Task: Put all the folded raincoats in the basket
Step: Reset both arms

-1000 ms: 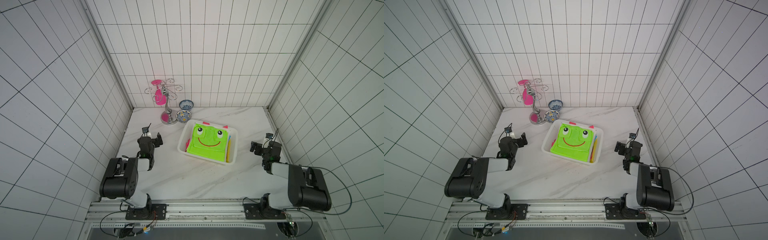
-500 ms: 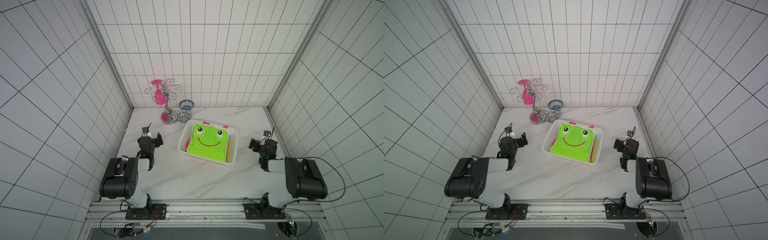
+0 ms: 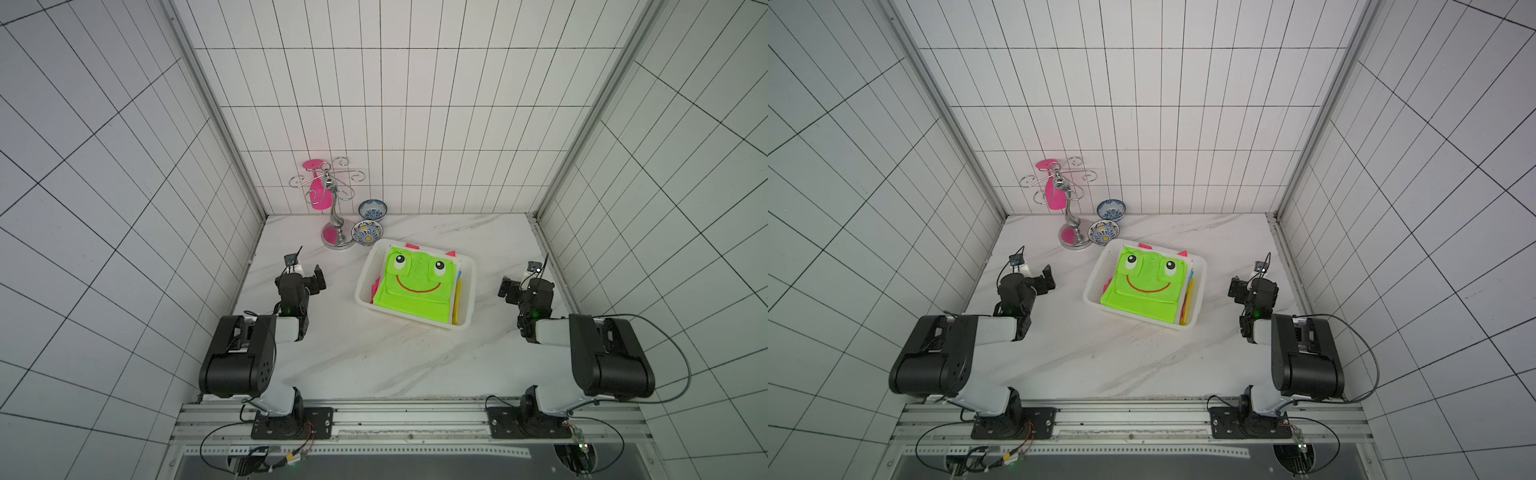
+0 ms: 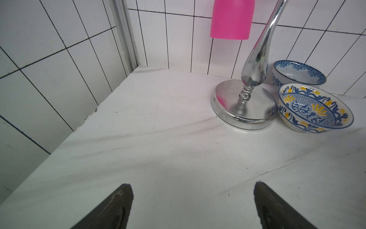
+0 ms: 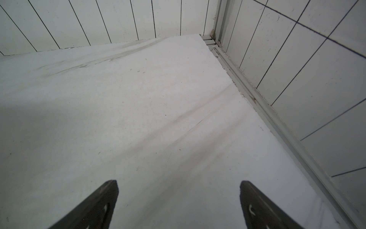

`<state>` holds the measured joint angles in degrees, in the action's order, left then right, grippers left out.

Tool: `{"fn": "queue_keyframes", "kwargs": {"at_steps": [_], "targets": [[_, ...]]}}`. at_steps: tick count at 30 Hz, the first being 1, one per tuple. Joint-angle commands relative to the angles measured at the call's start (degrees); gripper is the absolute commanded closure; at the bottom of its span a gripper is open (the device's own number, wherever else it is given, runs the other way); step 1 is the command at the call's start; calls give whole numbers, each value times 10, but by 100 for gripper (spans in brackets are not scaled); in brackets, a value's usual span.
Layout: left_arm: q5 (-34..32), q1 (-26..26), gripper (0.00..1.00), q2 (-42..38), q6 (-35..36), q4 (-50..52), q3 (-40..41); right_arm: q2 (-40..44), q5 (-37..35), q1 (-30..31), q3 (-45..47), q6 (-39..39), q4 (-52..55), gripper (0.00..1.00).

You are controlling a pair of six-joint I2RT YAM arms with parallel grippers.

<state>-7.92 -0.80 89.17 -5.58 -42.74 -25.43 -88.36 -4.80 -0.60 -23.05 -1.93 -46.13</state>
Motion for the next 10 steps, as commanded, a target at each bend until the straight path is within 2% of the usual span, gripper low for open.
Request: {"fn": "queue_keyframes", "kwargs": {"at_steps": [1,10], "targets": [[0,2,2,5,0,-14,-4,-1,1,2,-18,2,-4,1],[0,0,2,4,1,-14,-4,3,9,-2,-16,2,-2,1]]}}
